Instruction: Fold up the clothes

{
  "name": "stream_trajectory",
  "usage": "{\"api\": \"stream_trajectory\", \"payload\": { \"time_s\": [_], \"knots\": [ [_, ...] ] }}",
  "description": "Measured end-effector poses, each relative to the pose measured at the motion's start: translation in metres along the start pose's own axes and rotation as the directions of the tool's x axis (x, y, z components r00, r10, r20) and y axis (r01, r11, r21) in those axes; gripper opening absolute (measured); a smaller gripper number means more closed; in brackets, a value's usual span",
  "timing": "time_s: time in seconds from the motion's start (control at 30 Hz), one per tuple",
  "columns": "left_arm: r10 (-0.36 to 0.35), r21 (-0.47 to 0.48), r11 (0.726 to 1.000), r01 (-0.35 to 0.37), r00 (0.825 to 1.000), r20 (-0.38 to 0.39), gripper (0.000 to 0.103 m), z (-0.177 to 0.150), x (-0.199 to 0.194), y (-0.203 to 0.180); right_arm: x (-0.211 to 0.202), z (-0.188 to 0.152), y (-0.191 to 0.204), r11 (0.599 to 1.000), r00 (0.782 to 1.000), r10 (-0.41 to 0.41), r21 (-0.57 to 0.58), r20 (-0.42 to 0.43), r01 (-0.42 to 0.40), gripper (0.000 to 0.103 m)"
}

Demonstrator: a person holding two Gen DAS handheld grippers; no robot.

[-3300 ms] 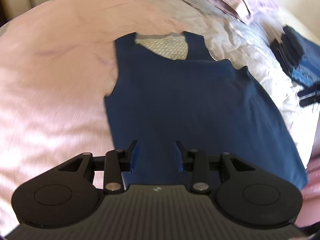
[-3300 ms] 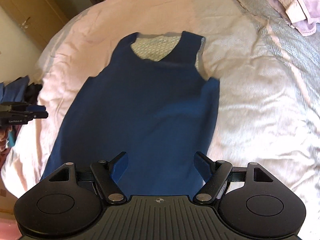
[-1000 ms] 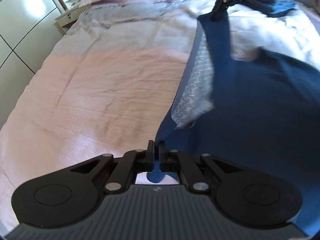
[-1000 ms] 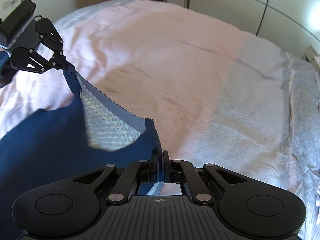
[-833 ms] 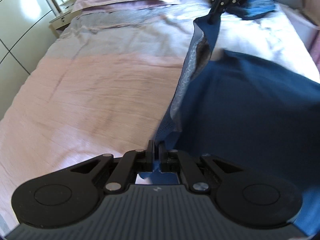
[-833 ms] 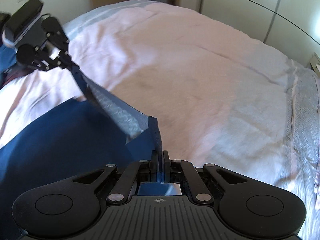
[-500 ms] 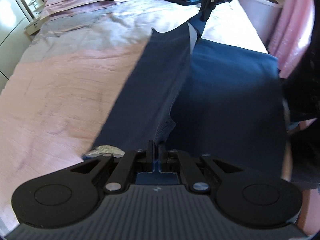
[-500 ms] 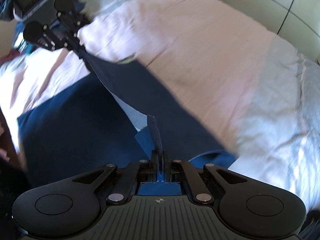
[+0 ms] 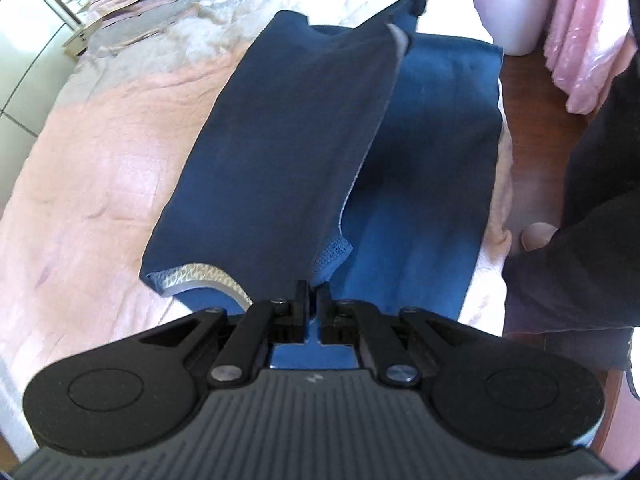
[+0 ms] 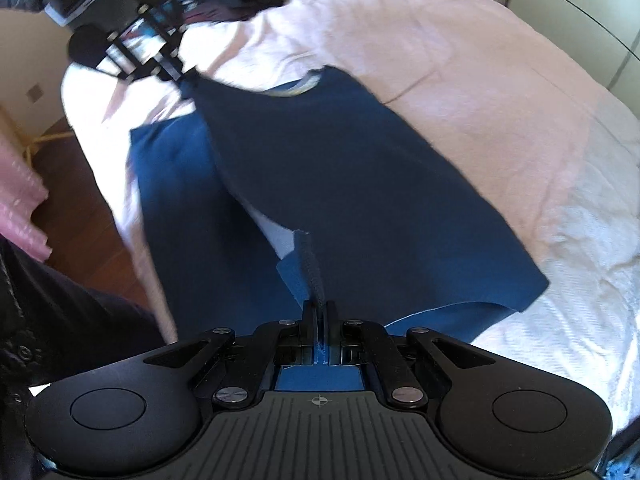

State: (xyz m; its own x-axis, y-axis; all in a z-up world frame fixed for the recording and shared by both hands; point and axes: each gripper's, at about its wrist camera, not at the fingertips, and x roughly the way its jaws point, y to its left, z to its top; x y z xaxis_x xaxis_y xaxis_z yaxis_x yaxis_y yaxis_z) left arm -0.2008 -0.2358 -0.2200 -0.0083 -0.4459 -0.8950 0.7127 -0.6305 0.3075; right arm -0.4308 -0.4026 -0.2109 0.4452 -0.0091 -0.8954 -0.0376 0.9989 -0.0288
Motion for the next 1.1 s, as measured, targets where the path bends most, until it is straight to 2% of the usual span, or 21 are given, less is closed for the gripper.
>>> {"api": "stream_trajectory", "payload": {
  "time_s": [0.1,0.33,0.6,0.7,0.77,0.87,1.1],
  "knots": [
    [0.033,0.010,0.999,-0.033,0.999,-0.014,0.001,-0.002,-0.002,-0.020,0.001,-0.013,0.017,1.000,1.000,-0.001,-0.026,0.013,0.001,0.000],
    [0.080,0.124,0.989,-0.082,0.997,0.019,0.001,-0.023,0.013,-0.058,0.011,-0.030,0.034,0.998,0.998,-0.052,-0.019,0.034,0.052,0.000],
    [0.128,0.237,0.961,-0.142,0.989,0.071,0.001,-0.050,0.030,-0.101,0.039,-0.056,0.065,0.989,0.991,-0.134,-0.062,0.010,0.134,0.000],
    [0.165,0.263,0.947,-0.186,0.981,0.100,0.001,-0.059,0.033,-0.112,0.049,-0.065,0.081,0.981,0.986,-0.168,-0.096,0.021,0.169,0.000],
    [0.198,0.289,0.931,-0.224,0.973,0.120,0.001,-0.064,0.037,-0.118,0.055,-0.070,0.092,0.971,0.979,-0.202,-0.126,0.033,0.204,0.000],
    [0.228,0.286,0.921,-0.265,0.961,0.158,0.000,-0.070,0.041,-0.129,0.061,-0.080,0.104,0.953,0.964,-0.257,-0.144,0.076,0.265,0.000],
    [0.305,0.272,0.894,-0.356,0.929,0.212,0.000,-0.084,0.042,-0.147,0.060,-0.107,0.128,0.917,0.909,-0.356,-0.107,0.215,0.385,0.000]
  ]
}}
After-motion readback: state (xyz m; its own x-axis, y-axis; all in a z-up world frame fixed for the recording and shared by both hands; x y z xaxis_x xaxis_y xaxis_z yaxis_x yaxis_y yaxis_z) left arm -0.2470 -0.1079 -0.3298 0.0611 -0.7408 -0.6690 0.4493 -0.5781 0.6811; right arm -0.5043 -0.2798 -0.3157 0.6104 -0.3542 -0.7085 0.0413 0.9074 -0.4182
